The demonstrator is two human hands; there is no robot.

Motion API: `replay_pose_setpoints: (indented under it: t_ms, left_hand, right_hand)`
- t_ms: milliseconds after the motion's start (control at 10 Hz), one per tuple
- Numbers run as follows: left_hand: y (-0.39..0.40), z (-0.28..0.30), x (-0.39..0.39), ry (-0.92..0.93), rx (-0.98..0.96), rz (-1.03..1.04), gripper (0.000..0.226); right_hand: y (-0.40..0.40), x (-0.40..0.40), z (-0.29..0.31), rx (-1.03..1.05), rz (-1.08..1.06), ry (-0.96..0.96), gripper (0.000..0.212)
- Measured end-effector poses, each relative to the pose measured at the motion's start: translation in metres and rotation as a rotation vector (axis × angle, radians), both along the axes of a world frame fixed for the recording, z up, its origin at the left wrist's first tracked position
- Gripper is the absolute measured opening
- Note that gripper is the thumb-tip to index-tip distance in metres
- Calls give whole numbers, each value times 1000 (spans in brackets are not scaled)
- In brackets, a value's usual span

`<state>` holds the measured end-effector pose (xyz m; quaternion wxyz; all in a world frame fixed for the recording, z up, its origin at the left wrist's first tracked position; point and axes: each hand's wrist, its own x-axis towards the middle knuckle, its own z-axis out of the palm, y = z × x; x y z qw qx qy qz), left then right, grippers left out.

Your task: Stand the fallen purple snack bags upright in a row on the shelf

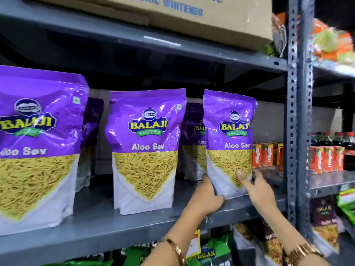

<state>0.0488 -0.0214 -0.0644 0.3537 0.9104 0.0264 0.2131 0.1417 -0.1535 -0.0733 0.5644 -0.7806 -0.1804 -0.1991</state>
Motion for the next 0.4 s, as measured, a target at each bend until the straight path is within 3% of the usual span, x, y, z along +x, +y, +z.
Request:
replay_pose_setpoints:
  t_ms: [100,300,400]
  left_hand:
    - [2,0,3,12,-39,51,58]
    - [2,-1,4,37,-46,99,50]
    - [-4,2,-5,-60,-34,141,46]
  right_hand:
    - [-2,-2,-3,-16,13,-26,70]
    - [-4,1,-1,-2,45,-26,59]
    - [-2,-1,-2,42,13,-78,71]
